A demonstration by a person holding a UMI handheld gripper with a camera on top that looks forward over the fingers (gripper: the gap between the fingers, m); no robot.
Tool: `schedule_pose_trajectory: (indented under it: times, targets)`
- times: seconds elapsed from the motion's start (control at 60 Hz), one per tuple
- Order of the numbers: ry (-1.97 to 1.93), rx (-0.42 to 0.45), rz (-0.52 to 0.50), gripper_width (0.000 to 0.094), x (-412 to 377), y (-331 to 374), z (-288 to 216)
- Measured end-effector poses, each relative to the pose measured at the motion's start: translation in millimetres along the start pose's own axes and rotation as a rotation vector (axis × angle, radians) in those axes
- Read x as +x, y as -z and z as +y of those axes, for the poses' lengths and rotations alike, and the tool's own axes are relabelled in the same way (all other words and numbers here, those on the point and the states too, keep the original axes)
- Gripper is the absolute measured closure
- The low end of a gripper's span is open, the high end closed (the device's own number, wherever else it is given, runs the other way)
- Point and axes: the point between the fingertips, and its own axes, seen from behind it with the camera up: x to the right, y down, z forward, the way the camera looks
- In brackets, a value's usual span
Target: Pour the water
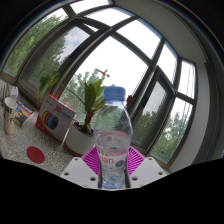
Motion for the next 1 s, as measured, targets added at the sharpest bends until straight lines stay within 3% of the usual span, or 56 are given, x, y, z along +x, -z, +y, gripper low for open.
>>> schedule_pose_trajectory:
  times: [0.183, 0.333, 0.5, 0.65, 0.9, 1.0]
  targets:
    - [0.540, 0.214, 0.203, 0.0639, -10.5, -24.7, -141.4]
    - [1.006, 0.413, 0.232, 0.0639, -90.9, -28.5, -229.9]
    - [1.457, 0.619, 0.155, 0.0637, -206.4, -23.0, -257.5]
    - [1.741, 0.787, 0.088, 0.0637, -291.7, -13.0, -240.1]
    - [1.782, 0.813, 0.054, 0.0634, -315.8, -11.6, -236.4]
    - [1.675, 0.770, 0.070, 0.0636, -291.6, -13.6, -252.9]
